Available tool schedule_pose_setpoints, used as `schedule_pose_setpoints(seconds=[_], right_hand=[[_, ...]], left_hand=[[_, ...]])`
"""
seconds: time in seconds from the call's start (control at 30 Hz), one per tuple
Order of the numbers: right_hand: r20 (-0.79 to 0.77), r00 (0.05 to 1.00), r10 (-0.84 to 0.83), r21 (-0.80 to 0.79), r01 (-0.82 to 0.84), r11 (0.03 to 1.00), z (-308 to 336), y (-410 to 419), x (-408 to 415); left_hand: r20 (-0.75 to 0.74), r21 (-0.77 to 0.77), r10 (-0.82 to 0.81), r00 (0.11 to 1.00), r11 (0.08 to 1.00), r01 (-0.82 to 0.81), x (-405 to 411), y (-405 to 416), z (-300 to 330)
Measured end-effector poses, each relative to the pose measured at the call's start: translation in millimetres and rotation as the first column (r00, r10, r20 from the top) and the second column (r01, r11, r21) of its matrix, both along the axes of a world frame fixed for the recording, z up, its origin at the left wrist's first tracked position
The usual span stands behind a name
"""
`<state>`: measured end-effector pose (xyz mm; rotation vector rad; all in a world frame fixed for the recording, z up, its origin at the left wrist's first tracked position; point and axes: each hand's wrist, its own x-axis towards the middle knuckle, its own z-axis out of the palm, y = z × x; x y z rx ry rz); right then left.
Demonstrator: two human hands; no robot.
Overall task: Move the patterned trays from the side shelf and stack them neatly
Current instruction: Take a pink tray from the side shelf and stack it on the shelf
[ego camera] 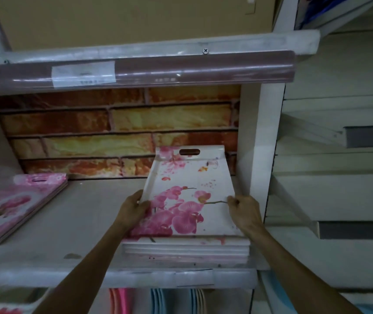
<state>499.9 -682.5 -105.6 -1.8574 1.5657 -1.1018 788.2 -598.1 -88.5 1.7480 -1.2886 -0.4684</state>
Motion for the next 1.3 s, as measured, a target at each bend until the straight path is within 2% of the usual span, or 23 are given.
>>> schedule_pose_setpoints(seconds=[0.13,0.43,0.9,1.07,1.3], right_hand=[[-0.034,0.999,0.012,-0.002,-0.013,1.0,-3,2,3],[-0.163,0.986,-0.037,-0.113,0.019,0.993,-13,-7,5],[-0.173,0.985,0.018,0.068,-0.007,0.998,-9,-3,2],[-0.205,0.978,0.023,0.079,-0.007,0.997,-16,1,0],[-0.193,0.981,0.034,0.118,-0.011,0.993,-16,4,0]], left_hand=[[0.0,0.03,-0.006,1.0,1.0,0.006,3,-4,-7],[0.062,0.081,-0.011,0.998,0.997,0.006,4,-16,-15],[0.081,0.058,-0.05,0.995,0.997,0.045,5,-18,-20],[0.042,0.065,-0.058,0.997,0.996,0.055,4,-15,-29],[0.077,0.065,-0.062,0.995,0.996,0.057,5,-15,-28]])
